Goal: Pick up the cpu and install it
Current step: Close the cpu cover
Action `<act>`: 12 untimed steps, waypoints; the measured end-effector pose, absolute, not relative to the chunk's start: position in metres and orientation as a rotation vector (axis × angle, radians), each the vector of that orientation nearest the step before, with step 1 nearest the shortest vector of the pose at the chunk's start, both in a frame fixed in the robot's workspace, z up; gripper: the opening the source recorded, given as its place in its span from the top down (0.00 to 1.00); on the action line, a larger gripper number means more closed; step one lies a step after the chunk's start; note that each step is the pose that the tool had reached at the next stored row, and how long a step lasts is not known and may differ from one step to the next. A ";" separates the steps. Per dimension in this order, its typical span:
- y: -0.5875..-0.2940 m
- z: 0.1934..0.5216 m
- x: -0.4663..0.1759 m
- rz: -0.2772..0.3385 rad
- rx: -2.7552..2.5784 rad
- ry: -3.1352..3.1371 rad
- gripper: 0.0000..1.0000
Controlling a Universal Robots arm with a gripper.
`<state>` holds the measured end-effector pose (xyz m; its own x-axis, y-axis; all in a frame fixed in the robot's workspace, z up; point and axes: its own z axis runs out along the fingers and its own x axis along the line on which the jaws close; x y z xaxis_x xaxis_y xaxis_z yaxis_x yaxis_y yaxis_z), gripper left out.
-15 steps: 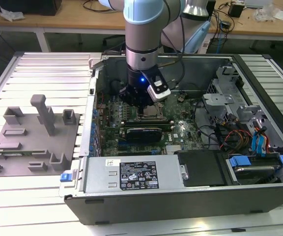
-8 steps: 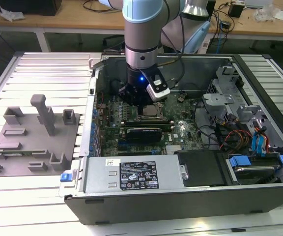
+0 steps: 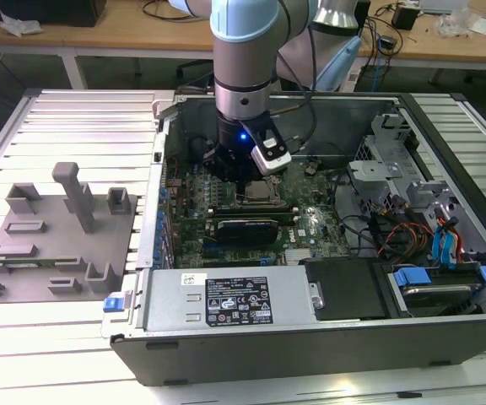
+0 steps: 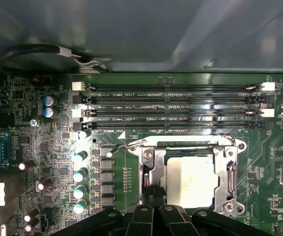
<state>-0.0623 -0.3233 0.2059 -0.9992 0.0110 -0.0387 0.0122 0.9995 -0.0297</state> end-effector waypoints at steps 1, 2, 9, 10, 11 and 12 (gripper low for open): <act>-0.323 0.205 -0.062 -0.046 0.018 3.103 0.89; -0.323 0.205 -0.062 -0.047 0.018 3.103 0.89; -0.323 0.204 -0.062 -0.047 0.018 3.103 0.89; -0.323 0.204 -0.062 -0.046 0.018 3.103 0.89; -0.323 0.203 -0.062 -0.046 0.018 3.103 0.89; -0.323 0.203 -0.062 -0.045 0.018 3.103 0.89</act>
<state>-0.0624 -0.3234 0.2032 -0.9992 0.0110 -0.0385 0.0121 0.9995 -0.0290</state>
